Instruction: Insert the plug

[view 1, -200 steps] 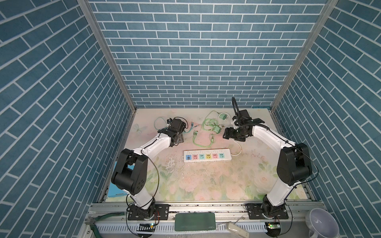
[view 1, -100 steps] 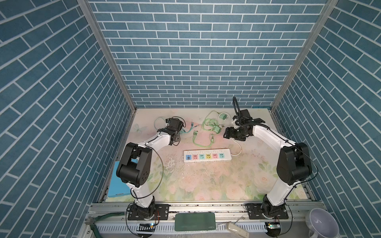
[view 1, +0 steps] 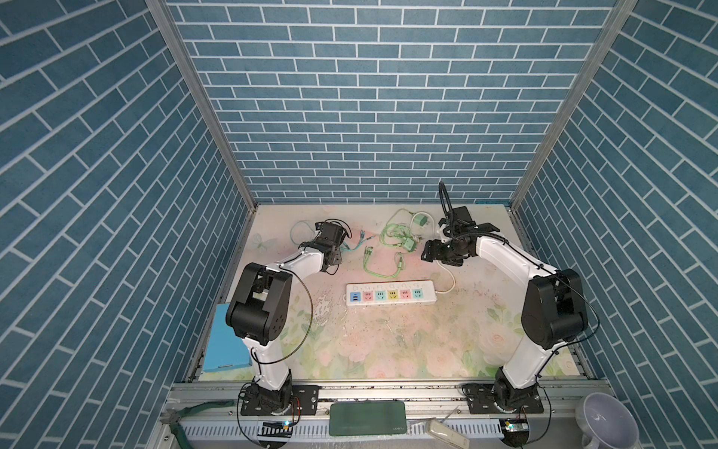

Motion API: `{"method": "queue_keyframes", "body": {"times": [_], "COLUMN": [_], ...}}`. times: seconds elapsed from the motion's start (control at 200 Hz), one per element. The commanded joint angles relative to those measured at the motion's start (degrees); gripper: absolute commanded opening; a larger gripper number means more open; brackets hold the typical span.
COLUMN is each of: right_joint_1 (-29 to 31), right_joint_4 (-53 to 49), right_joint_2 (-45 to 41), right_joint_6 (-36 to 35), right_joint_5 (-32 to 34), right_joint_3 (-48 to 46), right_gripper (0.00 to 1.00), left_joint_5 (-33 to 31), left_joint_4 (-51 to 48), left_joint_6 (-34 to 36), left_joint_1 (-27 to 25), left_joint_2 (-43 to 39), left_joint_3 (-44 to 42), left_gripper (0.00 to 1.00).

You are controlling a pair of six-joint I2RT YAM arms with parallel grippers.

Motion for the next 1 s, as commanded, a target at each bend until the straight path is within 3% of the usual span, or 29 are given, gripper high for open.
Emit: {"method": "queue_keyframes", "body": {"times": [0.0, 0.695, 0.995], "right_joint_1": [-0.21, -0.12, -0.08], "right_joint_4": [-0.43, -0.96, -0.90], "right_joint_2": [-0.62, -0.77, -1.01], "right_joint_6": [-0.57, 0.30, 0.56], "right_joint_5": [-1.35, -0.95, -0.94], "right_joint_3": [-0.18, -0.28, -0.61], "right_gripper": [0.78, 0.78, 0.78], "left_joint_5": [-0.08, 4.08, 4.48], "left_joint_4": [3.07, 7.81, 8.24], "left_joint_6": [1.58, 3.05, 3.80], "left_joint_1": [1.05, 2.55, 2.64], "left_joint_2": [0.43, 4.25, 4.93], "left_joint_3": [-0.42, -0.47, -0.41], "left_gripper": [0.58, 0.55, 0.39]}}
